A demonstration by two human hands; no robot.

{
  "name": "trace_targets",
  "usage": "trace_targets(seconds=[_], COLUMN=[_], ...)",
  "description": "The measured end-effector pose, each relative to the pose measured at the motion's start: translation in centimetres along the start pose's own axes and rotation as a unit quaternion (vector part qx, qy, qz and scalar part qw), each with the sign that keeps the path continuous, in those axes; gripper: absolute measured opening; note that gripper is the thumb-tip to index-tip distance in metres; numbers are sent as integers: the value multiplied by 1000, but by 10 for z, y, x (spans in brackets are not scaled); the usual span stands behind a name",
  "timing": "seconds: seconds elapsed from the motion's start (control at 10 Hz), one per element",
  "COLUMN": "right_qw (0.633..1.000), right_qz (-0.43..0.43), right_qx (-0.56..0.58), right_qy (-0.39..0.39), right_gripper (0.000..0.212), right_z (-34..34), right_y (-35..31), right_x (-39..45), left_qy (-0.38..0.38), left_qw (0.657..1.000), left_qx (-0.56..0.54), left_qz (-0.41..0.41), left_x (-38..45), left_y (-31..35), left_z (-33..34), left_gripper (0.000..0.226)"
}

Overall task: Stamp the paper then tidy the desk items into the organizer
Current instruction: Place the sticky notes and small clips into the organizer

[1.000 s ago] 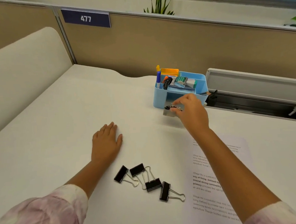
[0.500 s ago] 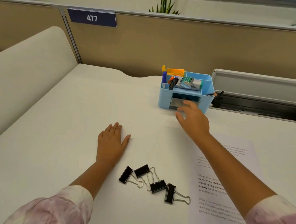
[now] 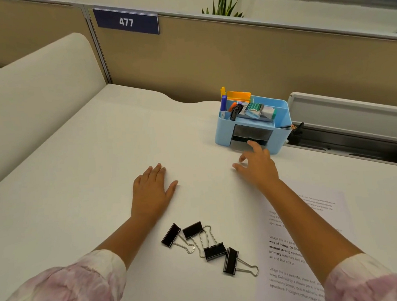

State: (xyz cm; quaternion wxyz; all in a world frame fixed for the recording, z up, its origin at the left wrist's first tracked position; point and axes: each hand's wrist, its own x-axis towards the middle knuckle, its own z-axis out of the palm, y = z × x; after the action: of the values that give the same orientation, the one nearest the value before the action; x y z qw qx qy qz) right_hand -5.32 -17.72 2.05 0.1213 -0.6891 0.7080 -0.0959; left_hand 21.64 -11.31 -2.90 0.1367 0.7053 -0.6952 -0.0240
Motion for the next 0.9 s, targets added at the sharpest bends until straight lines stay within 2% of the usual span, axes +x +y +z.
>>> trace_targets(seconds=[0.2,0.6,0.7,0.8,0.9], right_qw=[1000,992,989,987,985], right_qz=[-21,-49,-61,-70,-77], right_qx=[4,104,128,141,153], right_qy=[12,54,30,-10,-20], right_gripper=[27,27,27,31,38], right_z=[14,13,11,9,5], right_y=[2,0,-1,-2,-7], right_x=[-33,-73,-93,-119,-151], left_qy=[0,6,8,-7,-9], left_qw=[1000,999,992,971,943], left_qx=[3,-40,-120,-235,-332], left_qz=[0,6,24,42,20], left_x=[0,-3,-13,-37,-67], left_y=[0,-1,1,6,8], left_z=[-1,-4,-12,-19,-29], left_gripper=[56,65,71,52,31])
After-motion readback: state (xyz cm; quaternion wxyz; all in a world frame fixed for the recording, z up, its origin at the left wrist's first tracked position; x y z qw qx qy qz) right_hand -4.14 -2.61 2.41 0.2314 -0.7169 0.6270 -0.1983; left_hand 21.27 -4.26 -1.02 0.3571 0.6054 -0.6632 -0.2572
